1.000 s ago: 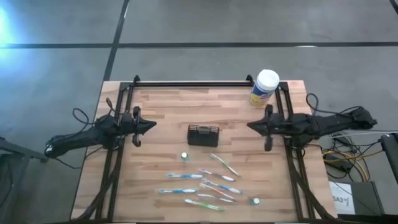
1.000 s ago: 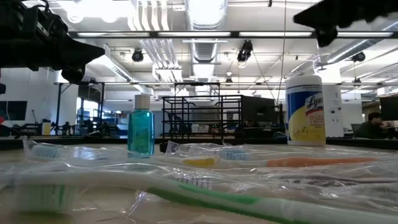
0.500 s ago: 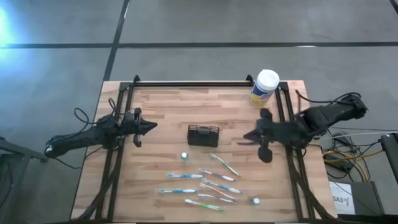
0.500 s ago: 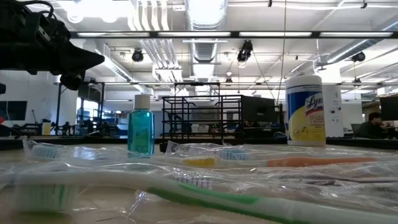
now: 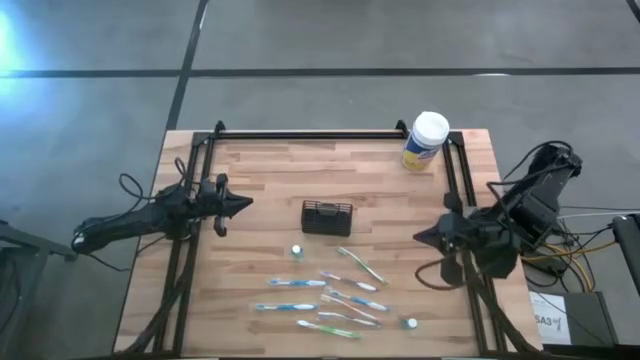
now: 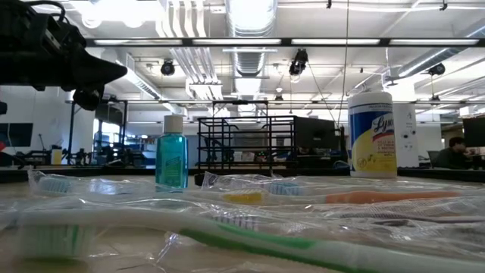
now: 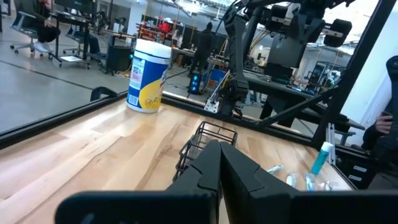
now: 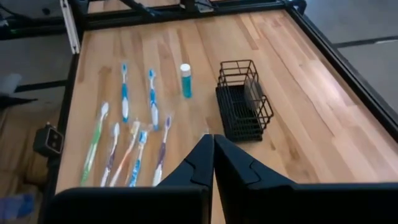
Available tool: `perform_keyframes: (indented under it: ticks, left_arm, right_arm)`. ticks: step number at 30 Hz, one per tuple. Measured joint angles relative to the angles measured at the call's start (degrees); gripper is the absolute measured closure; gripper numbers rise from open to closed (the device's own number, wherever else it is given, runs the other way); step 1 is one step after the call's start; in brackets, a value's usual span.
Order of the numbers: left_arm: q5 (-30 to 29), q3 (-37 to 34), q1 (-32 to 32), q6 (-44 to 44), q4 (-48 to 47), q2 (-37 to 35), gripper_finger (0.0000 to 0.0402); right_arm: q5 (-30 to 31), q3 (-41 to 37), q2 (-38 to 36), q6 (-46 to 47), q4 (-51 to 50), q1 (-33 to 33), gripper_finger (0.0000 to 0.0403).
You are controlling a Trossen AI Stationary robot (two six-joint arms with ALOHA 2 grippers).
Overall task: Pick & Place toothbrushing station
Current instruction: Put the bottom mouthwash into the wire organizer
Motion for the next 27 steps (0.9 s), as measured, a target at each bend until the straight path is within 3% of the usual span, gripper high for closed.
perform_keyframes:
  ticks: [7,15,27]
  left_arm:
    - [0.1,0.0,0.0,0.1,0.1,0.0,0.0394]
    - [0.0,-0.1,0.0,0.0,0.1,0.0,0.0394]
    - [0.0,-0.1,0.0,-0.1,0.2,0.0,0.0394]
  right_arm:
    - [-0.7,-0.3,-0.1,-0.1,0.5,0.3,0.0394]
    - [-11.9,-0.5,1.3,5.1,0.7,0.4,0.0394]
    - [-18.9,-0.2,9.4,11.1,0.7,0.4,0.0394]
